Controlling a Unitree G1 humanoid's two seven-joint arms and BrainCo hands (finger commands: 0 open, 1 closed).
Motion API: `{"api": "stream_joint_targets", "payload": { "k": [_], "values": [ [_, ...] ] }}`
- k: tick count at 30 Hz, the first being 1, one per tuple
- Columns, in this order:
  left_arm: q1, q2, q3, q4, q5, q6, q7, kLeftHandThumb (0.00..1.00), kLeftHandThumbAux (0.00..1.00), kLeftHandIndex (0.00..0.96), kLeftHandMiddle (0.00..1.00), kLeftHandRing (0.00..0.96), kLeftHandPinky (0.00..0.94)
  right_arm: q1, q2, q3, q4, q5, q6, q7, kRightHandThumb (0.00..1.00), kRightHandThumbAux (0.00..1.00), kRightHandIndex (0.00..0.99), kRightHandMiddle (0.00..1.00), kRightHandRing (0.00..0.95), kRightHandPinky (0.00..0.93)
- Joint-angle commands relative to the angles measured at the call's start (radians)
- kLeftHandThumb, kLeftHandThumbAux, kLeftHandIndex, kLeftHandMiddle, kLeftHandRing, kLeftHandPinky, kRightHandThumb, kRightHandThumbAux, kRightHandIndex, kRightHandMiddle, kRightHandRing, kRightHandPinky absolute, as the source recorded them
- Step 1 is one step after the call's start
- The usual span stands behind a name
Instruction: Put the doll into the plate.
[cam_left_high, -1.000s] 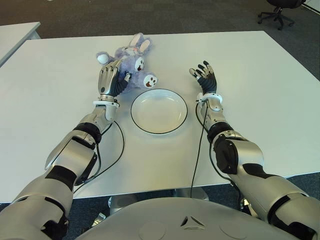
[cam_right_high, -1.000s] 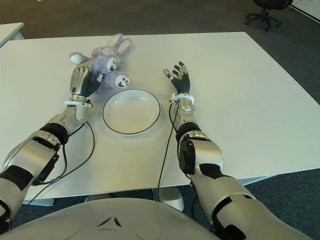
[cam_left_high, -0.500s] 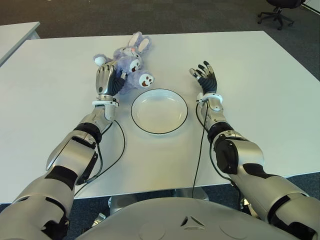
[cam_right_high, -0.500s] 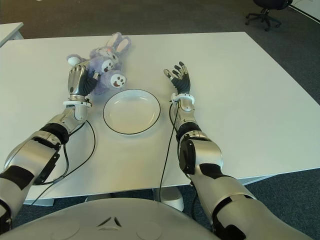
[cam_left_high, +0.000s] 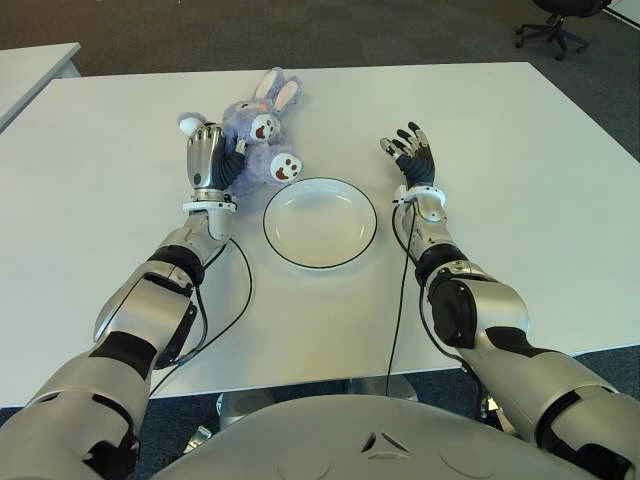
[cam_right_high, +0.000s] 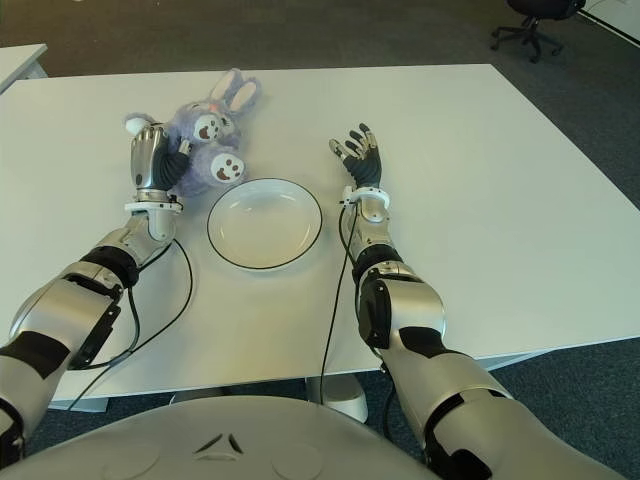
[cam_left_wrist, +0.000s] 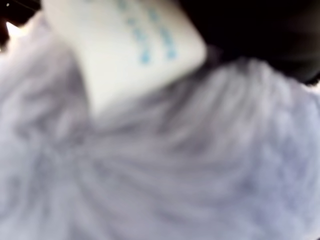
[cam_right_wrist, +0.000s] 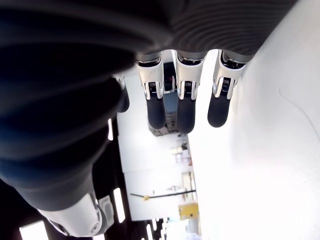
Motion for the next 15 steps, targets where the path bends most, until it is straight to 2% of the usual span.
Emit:
{"api": "stream_joint_targets", "payload": {
  "k": [1,8,15],
  "values": [
    [0.113,-0.050,-0.008,0.074,0.004,0.026,-0.008,0.754,0.317,0.678,0.737,0.741,0.750,0.117,0.028,-0.001,0.078,-0.002,0.062,-0.008,0.300,0.809,0.072,0.147,0.145,0.170],
    [0.113,-0.052,0.002,0.073,-0.003,0.037,-0.013,0.740,0.340,0.697,0.771,0.774,0.778,0.117,0.031,0.003,0.077,-0.005,0.055,-0.013,0.293,0.820,0.077,0.143,0.145,0.182],
    [0.112,-0.053,0.012,0.076,-0.005,0.052,-0.037,0.747,0.418,0.727,0.810,0.802,0.734,0.117,0.032,0.012,0.077,-0.013,0.056,-0.027,0.227,0.818,0.081,0.145,0.152,0.195]
  ]
}}
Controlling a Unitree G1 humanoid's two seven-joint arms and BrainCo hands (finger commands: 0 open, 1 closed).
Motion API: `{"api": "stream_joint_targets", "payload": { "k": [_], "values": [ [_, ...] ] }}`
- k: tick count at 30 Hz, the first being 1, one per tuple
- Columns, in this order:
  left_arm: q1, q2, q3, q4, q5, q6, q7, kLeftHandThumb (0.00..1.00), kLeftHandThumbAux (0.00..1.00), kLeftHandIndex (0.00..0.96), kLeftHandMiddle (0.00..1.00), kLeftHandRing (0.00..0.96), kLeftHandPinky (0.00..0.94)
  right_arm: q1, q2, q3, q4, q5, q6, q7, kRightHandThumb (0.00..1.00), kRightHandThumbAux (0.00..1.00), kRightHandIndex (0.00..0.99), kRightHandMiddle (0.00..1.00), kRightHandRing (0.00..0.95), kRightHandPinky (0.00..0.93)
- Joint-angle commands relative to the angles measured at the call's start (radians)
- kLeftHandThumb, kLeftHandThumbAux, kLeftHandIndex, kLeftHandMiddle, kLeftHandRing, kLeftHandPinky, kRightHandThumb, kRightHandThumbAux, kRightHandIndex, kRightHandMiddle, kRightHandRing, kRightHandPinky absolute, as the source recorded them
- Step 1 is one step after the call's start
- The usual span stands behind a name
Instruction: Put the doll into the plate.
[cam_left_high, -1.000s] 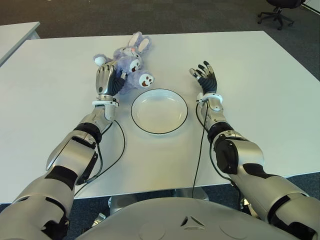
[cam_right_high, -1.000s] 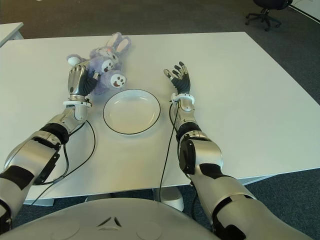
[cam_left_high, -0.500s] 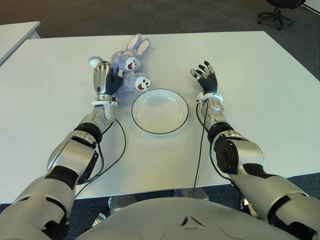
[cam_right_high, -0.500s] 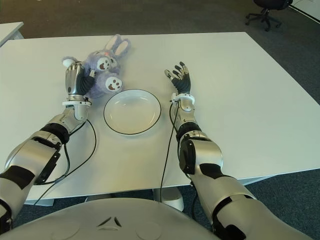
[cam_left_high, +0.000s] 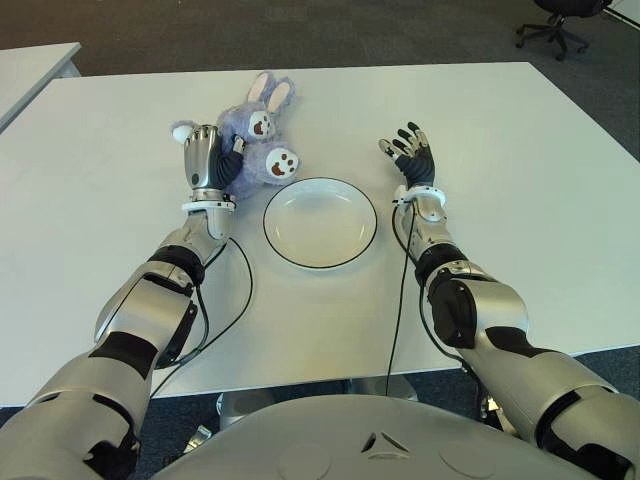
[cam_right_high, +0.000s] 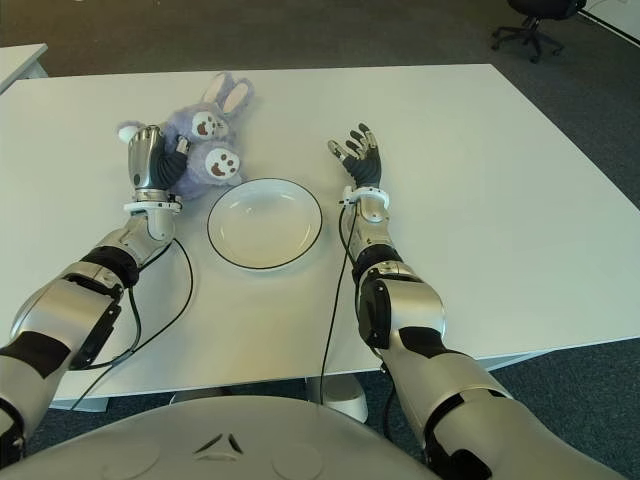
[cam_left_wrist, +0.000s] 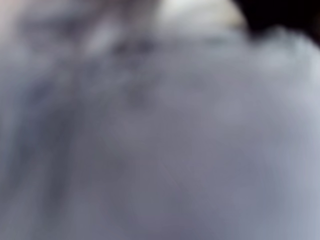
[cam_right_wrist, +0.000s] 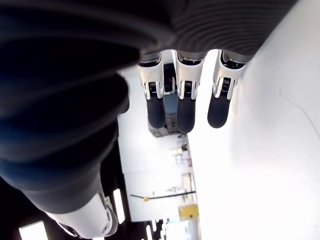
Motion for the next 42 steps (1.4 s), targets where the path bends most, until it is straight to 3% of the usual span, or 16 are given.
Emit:
{"api": "stream_joint_targets", "payload": {
  "k": [1,10,22,29,42],
  "values": [
    [0.112,-0.046,-0.015,0.072,0.006,0.046,-0.040,0.737,0.455,0.735,0.817,0.806,0.697,0.117,0.031,0.005,0.077,-0.008,0.056,-0.013,0.247,0.822,0.082,0.150,0.159,0.203],
    [0.112,-0.042,-0.012,0.070,0.009,0.044,-0.052,0.648,0.567,0.751,0.836,0.820,0.630,0.117,0.032,0.013,0.077,-0.010,0.056,-0.022,0.310,0.816,0.079,0.152,0.168,0.212],
    [0.110,-0.040,-0.018,0.068,0.021,0.047,-0.013,0.565,0.628,0.759,0.854,0.830,0.539,0.119,0.030,0.025,0.077,-0.011,0.056,-0.032,0.353,0.798,0.077,0.155,0.179,0.227],
    [0.110,-0.038,-0.018,0.066,0.022,0.035,0.009,0.568,0.640,0.764,0.856,0.841,0.672,0.120,0.030,0.026,0.076,-0.011,0.053,-0.035,0.380,0.804,0.082,0.163,0.185,0.235],
    [0.101,-0.024,-0.047,0.053,0.060,0.005,0.128,0.604,0.636,0.774,0.854,0.844,0.725,0.119,0.030,0.030,0.077,-0.014,0.057,-0.042,0.369,0.800,0.087,0.167,0.191,0.236]
  ]
}}
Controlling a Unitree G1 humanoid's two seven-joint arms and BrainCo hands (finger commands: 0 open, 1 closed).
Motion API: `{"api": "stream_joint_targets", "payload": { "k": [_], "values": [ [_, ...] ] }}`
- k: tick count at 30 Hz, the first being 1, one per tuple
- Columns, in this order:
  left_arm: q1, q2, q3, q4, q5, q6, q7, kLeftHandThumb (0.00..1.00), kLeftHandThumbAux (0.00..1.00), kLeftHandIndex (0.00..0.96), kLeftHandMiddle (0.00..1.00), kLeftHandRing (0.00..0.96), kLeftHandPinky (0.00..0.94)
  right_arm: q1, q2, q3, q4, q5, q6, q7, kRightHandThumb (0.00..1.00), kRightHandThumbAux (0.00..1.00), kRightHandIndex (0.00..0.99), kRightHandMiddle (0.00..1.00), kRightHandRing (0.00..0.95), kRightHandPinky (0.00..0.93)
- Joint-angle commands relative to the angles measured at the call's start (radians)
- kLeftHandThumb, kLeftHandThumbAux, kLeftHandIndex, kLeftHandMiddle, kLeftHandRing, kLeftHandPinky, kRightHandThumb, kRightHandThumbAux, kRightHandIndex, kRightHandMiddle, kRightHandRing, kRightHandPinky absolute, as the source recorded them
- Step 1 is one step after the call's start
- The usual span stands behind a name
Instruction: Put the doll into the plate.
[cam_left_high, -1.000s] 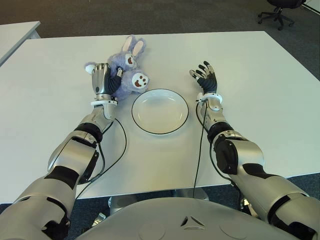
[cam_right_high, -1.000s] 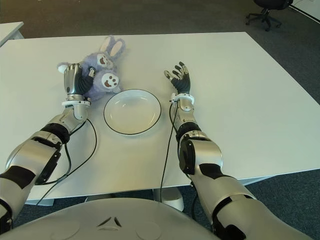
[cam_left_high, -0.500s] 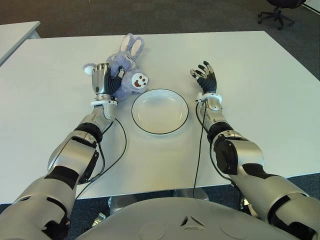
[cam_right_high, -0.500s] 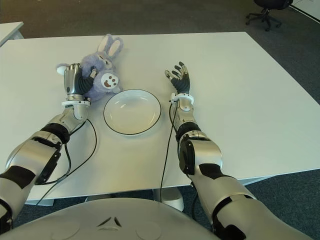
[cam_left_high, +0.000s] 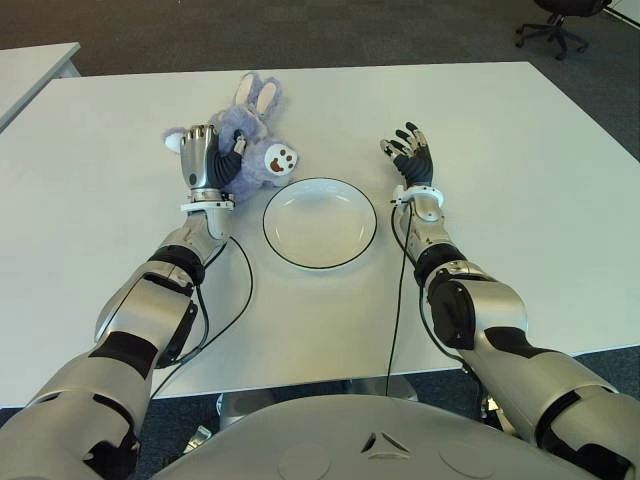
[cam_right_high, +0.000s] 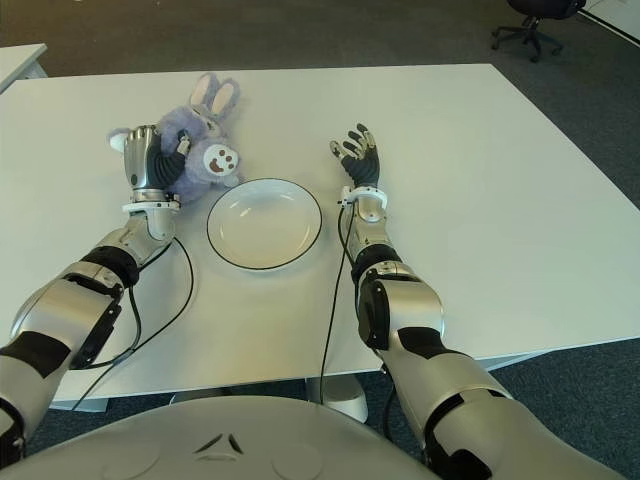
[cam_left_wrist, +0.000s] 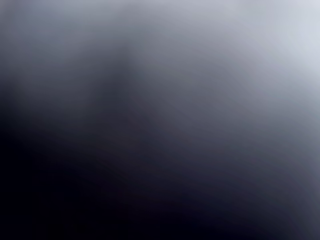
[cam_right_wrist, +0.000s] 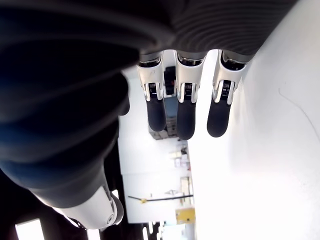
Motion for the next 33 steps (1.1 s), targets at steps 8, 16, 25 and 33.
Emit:
{"api": "stream_joint_targets", "payload": {
  "k": [8,16,25,33],
  "values": [
    [0.099,-0.024,-0.045,0.046,0.039,-0.019,0.054,0.639,0.626,0.760,0.841,0.844,0.804,0.119,0.028,-0.005,0.077,-0.002,0.058,-0.003,0.362,0.797,0.091,0.168,0.196,0.244],
    [0.095,-0.021,-0.051,0.044,0.046,-0.028,0.080,0.643,0.613,0.760,0.837,0.843,0.806,0.119,0.028,-0.006,0.077,-0.001,0.059,-0.001,0.379,0.798,0.089,0.168,0.193,0.233],
    [0.092,-0.017,-0.053,0.038,0.047,-0.030,0.086,0.634,0.613,0.756,0.839,0.843,0.813,0.119,0.029,-0.007,0.077,0.000,0.061,0.000,0.395,0.801,0.080,0.167,0.187,0.225],
    [0.086,-0.010,-0.056,0.023,0.052,-0.042,0.097,0.620,0.619,0.761,0.844,0.850,0.851,0.119,0.028,-0.009,0.077,0.002,0.059,0.001,0.396,0.794,0.081,0.164,0.187,0.234]
  ]
}}
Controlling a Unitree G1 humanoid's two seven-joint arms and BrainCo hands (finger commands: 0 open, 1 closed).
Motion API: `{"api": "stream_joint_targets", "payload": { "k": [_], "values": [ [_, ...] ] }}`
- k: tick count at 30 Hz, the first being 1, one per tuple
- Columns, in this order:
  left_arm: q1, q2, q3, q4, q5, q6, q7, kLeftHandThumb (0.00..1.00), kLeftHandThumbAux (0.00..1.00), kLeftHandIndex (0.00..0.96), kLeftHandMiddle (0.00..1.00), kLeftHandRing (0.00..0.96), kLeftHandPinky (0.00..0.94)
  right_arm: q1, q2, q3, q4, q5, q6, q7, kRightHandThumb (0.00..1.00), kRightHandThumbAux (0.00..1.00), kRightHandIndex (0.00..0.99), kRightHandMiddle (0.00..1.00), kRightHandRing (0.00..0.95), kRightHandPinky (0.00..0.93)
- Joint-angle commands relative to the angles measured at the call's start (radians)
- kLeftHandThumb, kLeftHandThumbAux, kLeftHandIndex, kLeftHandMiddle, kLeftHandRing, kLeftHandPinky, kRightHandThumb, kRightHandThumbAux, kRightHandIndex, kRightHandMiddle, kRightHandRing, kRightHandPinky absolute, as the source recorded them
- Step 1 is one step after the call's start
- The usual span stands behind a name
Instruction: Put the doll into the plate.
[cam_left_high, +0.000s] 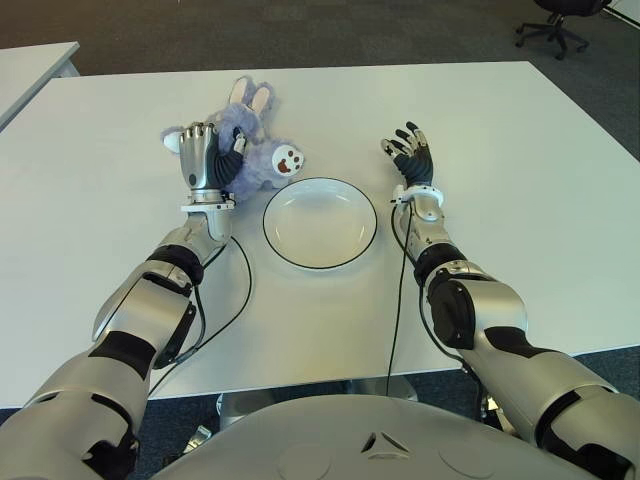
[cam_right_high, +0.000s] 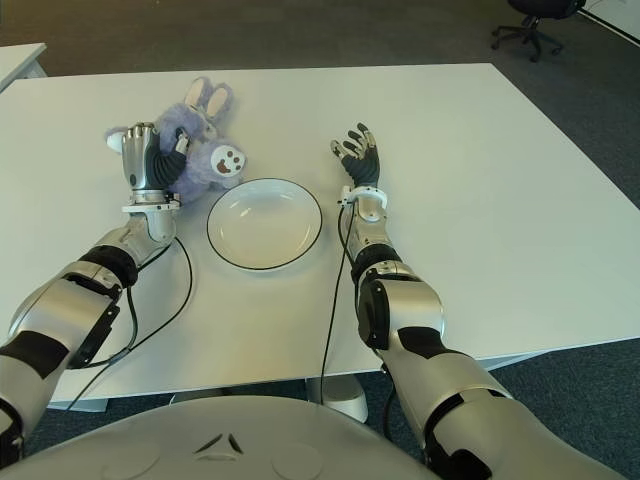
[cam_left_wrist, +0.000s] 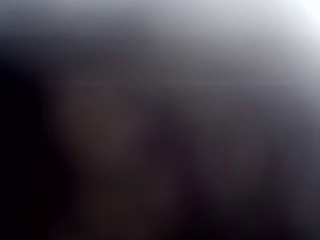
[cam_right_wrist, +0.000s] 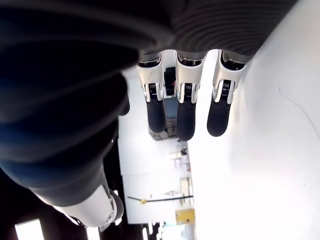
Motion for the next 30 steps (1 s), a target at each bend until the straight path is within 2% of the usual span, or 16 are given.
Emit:
{"api": "stream_joint_targets", "payload": {
  "k": [1,19,30],
  "values": [
    [0.086,-0.020,-0.030,0.030,0.034,0.005,0.018,0.619,0.621,0.762,0.845,0.851,0.852,0.121,0.028,-0.006,0.077,0.001,0.058,0.001,0.396,0.794,0.082,0.164,0.188,0.235],
    [0.069,-0.001,-0.045,-0.003,0.045,-0.003,0.061,0.624,0.615,0.754,0.844,0.856,0.867,0.118,0.029,-0.001,0.078,-0.005,0.061,-0.001,0.367,0.790,0.083,0.164,0.189,0.232],
    [0.068,0.011,-0.041,-0.035,0.042,-0.018,0.048,0.617,0.624,0.756,0.855,0.866,0.877,0.116,0.029,-0.003,0.078,-0.003,0.064,0.002,0.371,0.795,0.085,0.165,0.189,0.233]
  ]
}}
